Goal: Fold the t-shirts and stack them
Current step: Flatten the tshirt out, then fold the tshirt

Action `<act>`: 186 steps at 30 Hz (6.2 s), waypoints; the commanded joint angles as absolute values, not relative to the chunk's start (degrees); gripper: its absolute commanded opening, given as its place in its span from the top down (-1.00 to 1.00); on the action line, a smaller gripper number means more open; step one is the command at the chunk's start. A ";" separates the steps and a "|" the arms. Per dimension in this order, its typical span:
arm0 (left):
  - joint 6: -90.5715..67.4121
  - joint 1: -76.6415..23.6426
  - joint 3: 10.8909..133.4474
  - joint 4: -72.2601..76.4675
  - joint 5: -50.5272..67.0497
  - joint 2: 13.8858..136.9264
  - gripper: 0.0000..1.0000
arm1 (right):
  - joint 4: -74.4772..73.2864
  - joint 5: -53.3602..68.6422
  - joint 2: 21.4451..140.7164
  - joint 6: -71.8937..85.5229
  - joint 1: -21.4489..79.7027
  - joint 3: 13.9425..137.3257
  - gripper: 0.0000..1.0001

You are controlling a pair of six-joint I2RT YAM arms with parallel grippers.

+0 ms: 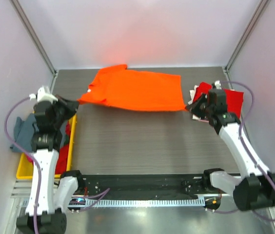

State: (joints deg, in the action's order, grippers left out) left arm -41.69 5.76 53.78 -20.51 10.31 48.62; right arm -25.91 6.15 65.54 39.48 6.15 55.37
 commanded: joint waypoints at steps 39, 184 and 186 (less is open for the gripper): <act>-36.30 5.89 41.04 -27.16 11.42 52.82 0.99 | -22.42 6.59 50.18 41.48 5.98 26.63 0.98; -62.94 -14.68 19.86 -27.34 -25.40 46.58 0.72 | -22.76 -12.48 55.73 49.22 12.83 25.67 0.98; -61.97 -14.77 20.30 -26.45 -26.53 46.93 1.00 | -22.85 -12.39 55.46 49.04 12.57 25.66 0.98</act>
